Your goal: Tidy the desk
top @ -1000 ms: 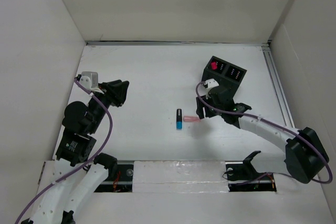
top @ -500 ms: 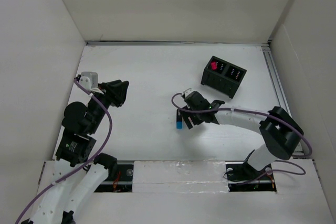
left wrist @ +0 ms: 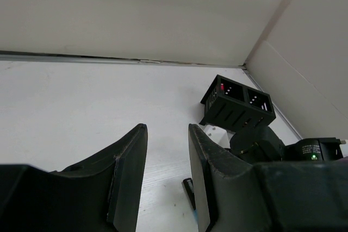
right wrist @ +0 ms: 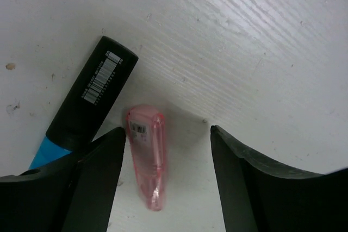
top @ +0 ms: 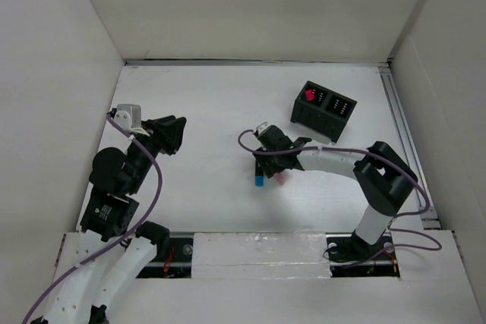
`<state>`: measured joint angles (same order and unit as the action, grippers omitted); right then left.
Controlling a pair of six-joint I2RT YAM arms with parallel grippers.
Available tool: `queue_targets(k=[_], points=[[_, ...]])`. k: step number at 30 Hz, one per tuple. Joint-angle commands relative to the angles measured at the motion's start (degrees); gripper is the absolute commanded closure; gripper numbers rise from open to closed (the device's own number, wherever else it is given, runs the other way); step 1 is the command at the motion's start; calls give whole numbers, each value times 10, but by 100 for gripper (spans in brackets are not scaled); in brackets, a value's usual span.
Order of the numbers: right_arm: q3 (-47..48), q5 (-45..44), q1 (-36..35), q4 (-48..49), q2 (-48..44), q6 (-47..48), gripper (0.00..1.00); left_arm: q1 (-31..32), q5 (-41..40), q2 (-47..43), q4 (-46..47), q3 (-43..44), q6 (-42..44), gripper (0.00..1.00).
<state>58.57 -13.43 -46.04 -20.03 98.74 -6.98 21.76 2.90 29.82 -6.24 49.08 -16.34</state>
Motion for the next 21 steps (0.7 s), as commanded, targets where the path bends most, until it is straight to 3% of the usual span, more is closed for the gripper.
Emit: queue_targets(k=[1,4,9,13,16,21], points=[[6,9,12,36,1,2,32,1,2,2,24,-3,2,68],[6,15,24,52,-3,0,37,1,4,5,25,-3,2,68],[17,37,29,55,5,-10,58,1,2,7,24,-2,1,68],[4,45,35,56,-1,-18,66,1,3,5,25,-3,1,68],[-15,58,40,57,-17,-31,65,1,3,8,24,-3,1,68],[-52,53,46,68,-39,-53,47,1,4,7,25,-3,1,68]])
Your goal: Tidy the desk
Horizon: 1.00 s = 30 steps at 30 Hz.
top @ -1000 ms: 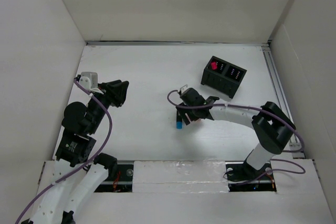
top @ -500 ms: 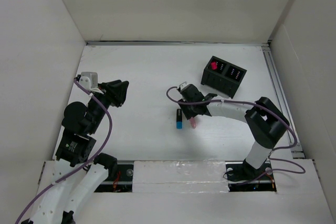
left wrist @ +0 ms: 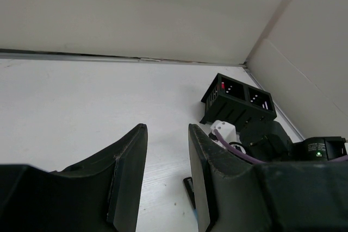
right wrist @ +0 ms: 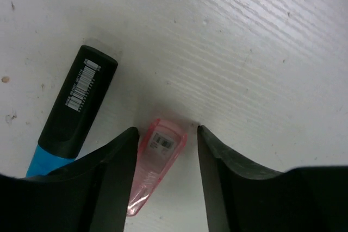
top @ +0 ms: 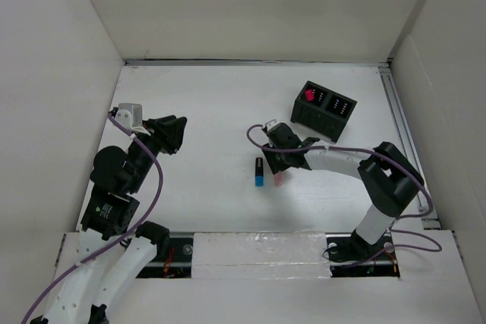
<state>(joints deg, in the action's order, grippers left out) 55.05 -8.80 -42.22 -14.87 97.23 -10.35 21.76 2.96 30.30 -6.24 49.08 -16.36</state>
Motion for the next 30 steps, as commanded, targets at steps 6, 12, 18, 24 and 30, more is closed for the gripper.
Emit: queue_targets(k=[6,12,18,24,30], points=[[-56,-3,7,30,-51,-41,40,1,7,-1,25,-2,1,68],[-69,4,2,41,-59,-62,52,1,8,-2,25,-3,0,68],[-64,4,-8,73,-45,-73,81,1,11,-4,25,-4,0,68],[-2,-81,11,103,-112,-68,82,1,20,-1,28,-4,-1,68],[56,-211,140,255,-172,-56,82,1,18,-2,29,-6,-2,68]])
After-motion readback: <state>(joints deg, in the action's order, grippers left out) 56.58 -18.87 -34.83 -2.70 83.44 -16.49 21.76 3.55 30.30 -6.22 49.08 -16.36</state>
